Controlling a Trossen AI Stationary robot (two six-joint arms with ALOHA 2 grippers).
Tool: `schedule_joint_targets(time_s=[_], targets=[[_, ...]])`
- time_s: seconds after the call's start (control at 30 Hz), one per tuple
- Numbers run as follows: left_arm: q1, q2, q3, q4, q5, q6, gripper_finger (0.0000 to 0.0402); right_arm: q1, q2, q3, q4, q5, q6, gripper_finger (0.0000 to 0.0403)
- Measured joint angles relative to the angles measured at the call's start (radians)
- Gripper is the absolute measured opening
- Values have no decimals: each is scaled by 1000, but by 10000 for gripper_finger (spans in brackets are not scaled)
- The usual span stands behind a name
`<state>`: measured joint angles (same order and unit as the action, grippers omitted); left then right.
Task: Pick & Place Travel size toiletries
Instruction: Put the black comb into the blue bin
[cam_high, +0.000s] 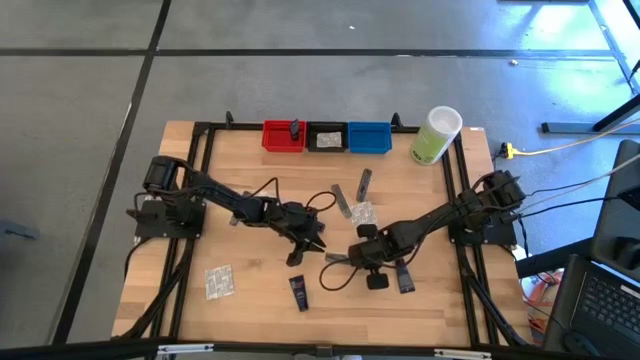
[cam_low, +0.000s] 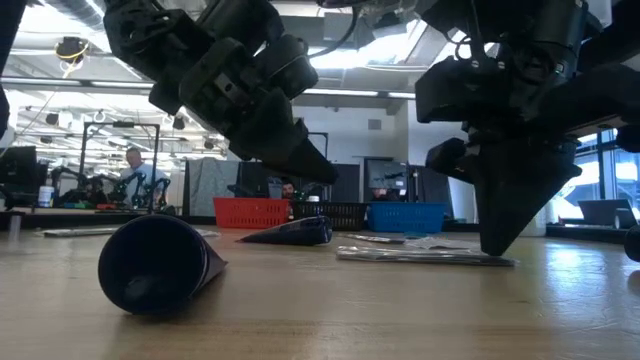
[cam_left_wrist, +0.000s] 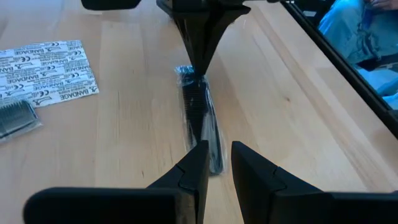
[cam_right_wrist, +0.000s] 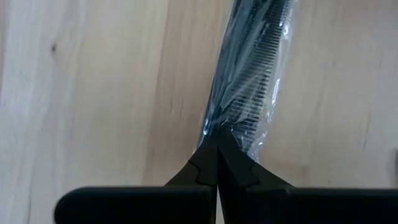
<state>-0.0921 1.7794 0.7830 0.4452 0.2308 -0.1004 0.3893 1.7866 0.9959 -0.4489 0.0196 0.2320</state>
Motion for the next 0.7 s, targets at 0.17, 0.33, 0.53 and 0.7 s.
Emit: schedule_joint_targets(time_s=[0.17,0.33,0.53,0.7], targets=[[0,0,0,-1,-1,2,67,-13,39,2,72,-7,-23,0],[0,0,0,-34,-1,-13,64,-26,80,6,150,-18,-41,0],[-1,0,0,-133,34,-20,68,-27,82,5,160,-29,-72,0],[-28,0,0,-148,32,25,91,-28,82,4,160,-35,-62,0]])
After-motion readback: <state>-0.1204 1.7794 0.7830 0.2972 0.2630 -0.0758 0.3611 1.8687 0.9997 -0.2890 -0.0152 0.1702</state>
